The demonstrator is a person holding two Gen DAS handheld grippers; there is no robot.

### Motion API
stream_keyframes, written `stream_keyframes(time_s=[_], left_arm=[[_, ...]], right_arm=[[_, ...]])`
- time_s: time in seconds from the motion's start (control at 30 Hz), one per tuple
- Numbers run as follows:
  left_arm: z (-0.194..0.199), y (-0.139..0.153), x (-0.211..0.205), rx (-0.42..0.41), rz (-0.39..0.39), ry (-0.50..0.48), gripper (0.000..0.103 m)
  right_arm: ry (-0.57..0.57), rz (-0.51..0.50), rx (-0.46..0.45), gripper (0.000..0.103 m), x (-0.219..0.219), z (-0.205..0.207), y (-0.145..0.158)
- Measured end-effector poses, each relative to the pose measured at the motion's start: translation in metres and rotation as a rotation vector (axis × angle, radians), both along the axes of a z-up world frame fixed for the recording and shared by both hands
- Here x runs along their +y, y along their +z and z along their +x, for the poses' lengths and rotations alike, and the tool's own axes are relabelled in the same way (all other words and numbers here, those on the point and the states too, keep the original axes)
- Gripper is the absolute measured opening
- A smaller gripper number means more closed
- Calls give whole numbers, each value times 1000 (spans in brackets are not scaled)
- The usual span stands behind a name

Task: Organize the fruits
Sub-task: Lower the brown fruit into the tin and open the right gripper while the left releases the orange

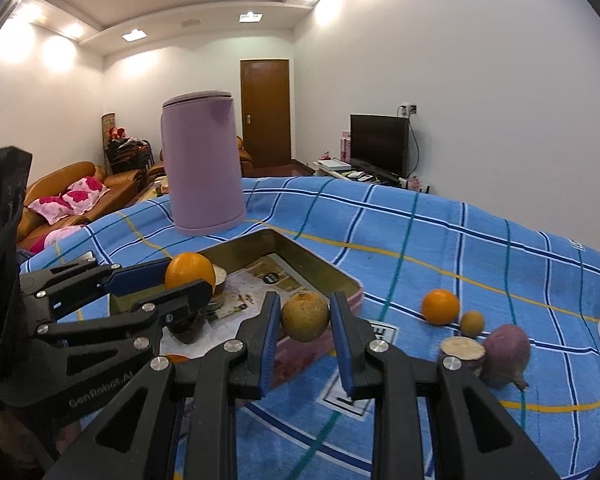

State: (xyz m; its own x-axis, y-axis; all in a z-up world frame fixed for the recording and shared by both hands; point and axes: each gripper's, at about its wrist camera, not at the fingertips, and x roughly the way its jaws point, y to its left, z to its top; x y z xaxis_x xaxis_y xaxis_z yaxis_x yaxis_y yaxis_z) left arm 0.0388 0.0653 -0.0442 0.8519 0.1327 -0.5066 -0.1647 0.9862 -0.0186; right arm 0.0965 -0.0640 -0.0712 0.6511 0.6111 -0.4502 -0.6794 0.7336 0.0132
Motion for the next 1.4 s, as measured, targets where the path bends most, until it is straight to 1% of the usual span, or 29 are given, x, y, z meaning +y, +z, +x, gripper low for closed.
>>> stream_keyframes(time_s=[0.43,0.73,1.1,1.17,1.4], left_arm=[[-1,-2,20,22,2,51,38],[3,-6,33,58,1,94,38],[5,-9,42,87,-14,115,38],[7,-10,43,102,-8,128,38],[9,-14,47,130,-17,127,38]], right_arm=[[39,-15,0,27,21,-4,-2],[58,-25,1,27,29,-4,-3],[85,-43,-3,27,40,-9,-4],[87,-47,1,27,41,-8,-4],[103,-65,21,27,45,-6,-6]])
